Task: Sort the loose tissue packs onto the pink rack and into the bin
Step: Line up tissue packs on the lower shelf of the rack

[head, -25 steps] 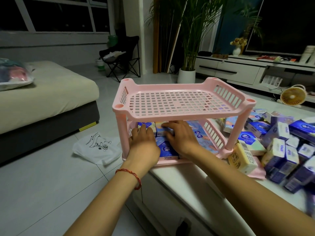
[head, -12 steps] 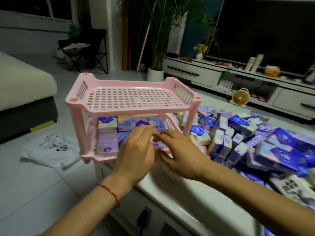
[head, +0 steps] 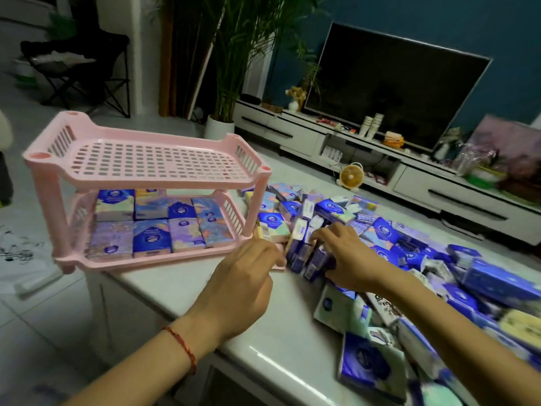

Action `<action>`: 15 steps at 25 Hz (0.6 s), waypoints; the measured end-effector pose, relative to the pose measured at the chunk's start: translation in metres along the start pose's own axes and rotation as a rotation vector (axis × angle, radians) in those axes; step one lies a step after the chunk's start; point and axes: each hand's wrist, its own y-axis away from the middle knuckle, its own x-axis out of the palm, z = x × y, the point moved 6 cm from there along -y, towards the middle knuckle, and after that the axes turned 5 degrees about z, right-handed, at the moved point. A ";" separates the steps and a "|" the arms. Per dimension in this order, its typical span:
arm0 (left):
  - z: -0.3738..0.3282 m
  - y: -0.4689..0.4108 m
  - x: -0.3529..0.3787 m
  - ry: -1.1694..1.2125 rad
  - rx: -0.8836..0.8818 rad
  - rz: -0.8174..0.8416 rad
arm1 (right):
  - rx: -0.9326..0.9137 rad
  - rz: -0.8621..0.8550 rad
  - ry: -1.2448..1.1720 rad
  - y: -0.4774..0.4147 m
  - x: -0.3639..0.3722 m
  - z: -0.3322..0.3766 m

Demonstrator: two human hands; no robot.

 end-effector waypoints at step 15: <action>-0.008 0.012 0.032 1.544 -0.966 0.231 | -0.486 -0.272 -0.089 0.053 -0.051 0.097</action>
